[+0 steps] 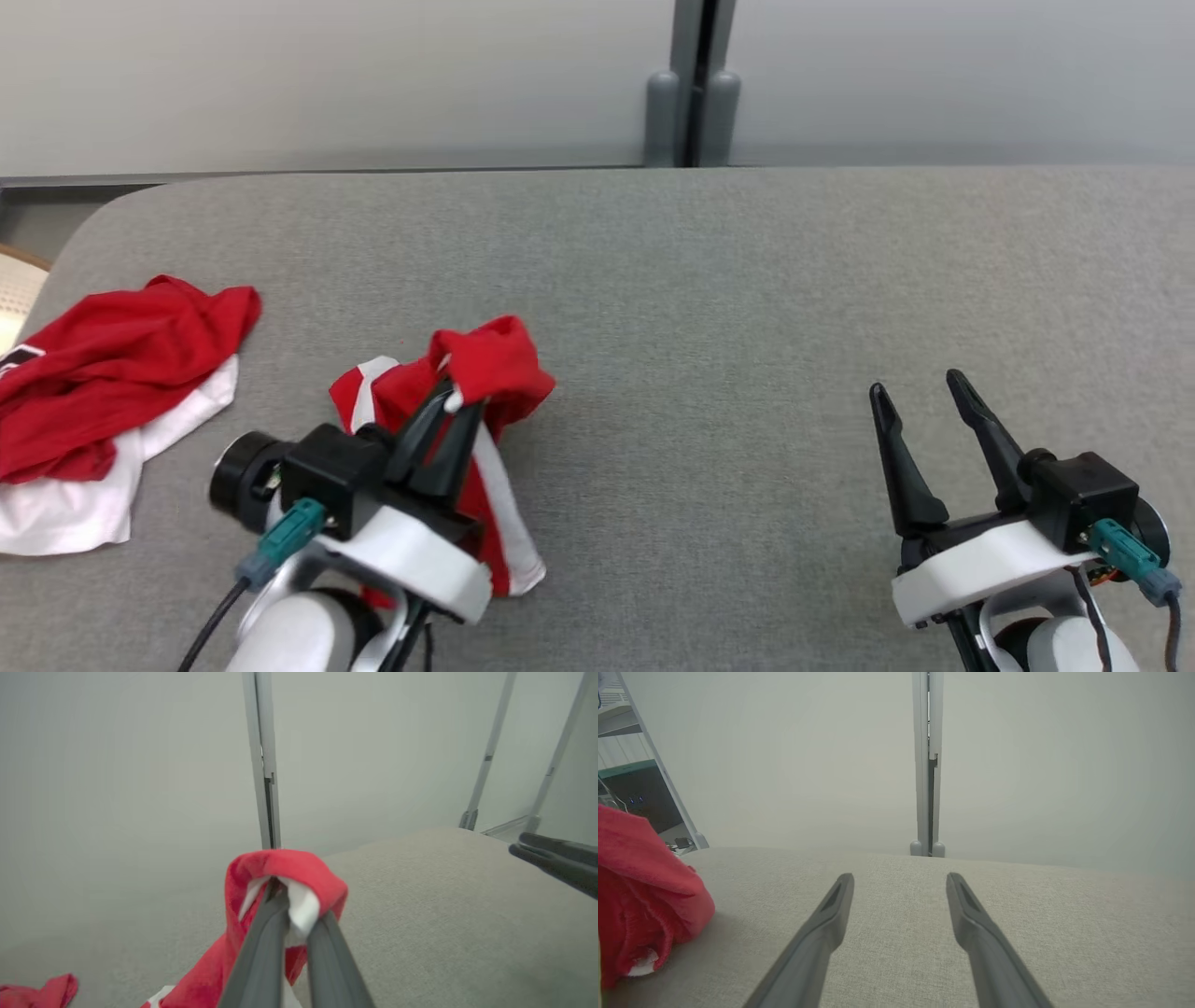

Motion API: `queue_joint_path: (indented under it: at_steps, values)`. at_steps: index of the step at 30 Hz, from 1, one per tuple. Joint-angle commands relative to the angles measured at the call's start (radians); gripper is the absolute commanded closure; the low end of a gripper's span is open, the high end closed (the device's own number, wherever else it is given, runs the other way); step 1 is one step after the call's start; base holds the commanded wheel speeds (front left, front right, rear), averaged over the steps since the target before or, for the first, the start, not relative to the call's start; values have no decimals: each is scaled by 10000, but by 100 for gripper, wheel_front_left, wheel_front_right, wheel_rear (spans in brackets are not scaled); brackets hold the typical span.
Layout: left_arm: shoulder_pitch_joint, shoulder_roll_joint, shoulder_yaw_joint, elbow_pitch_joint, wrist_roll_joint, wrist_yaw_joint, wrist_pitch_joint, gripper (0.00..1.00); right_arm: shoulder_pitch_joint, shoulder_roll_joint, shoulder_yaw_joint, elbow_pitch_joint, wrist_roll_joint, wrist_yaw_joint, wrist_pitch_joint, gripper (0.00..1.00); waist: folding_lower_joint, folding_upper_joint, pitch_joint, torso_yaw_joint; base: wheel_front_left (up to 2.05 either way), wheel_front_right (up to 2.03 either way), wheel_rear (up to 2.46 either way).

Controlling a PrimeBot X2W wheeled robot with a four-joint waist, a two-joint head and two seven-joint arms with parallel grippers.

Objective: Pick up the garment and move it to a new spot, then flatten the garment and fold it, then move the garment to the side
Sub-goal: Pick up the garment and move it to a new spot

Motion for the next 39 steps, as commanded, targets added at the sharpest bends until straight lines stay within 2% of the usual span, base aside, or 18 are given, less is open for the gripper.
queue_joint_path:
  at_steps: [1, 7, 12, 18, 19, 20, 27, 31, 33, 34, 39]
  values:
    - [-494, -148, -315, -55, 61, -188, 42, 100, -163, -16, -24, -37, 73, -1, -95, 0, 0, 0, 676, -792, 0, 0, 0]
    - [-2085, -417, -1634, -24, 363, -630, 186, 100, -490, 57, 5, 109, 217, -1, -418, 0, 0, 0, 1528, -2099, 0, 0, 0]
    - [-3241, -571, -2448, 421, 453, -733, 289, 100, -700, 79, 106, 325, 510, -1, -788, 0, 0, 0, 2167, -3025, 0, 0, 0]
    - [-3605, -536, -3027, 1547, 218, -794, 477, 100, -846, 77, 206, 626, 855, -1, -1155, 0, 0, 0, 2538, -3558, 0, 0, 0]
    - [-3615, -543, -3109, 1762, 150, -800, 447, 67, -857, 81, 213, 692, 875, -1, -1199, 0, 0, 0, 2574, -3590, 0, 0, 0]
    - [-3636, -532, -3184, 1938, 110, -783, 390, 0, -882, 81, 217, 755, 898, -1, -1271, 0, 0, 0, 2594, -3601, 0, 0, 0]
    - [-3307, -444, -3592, 2351, -237, -781, -349, 0, -993, 75, 120, 990, 748, -1, -1380, 0, 0, 0, 2307, -3149, 0, 0, 0]
    - [-2889, -356, -3369, 2237, -530, -635, -818, 0, -985, 72, 80, 1007, 559, -1, -1249, 0, 0, 0, 1897, -2623, 0, 0, 0]
    - [-2631, -310, -3141, 2173, -671, -445, -1111, 0, -933, 74, 15, 966, 437, -1, -1150, 0, 0, 0, 1666, -2321, 0, 0, 0]
    - [-2362, -267, -2830, 2132, -818, -173, -1383, 0, -891, 71, -10, 917, 325, -1, -1034, 0, 0, 0, 1458, -2042, 0, 0, 0]
    - [-1779, -46, -1876, 2277, -1239, 547, -1972, 0, -744, 71, -131, 742, 165, -1, -772, 0, 0, 0, 947, -1429, 0, 0, 0]
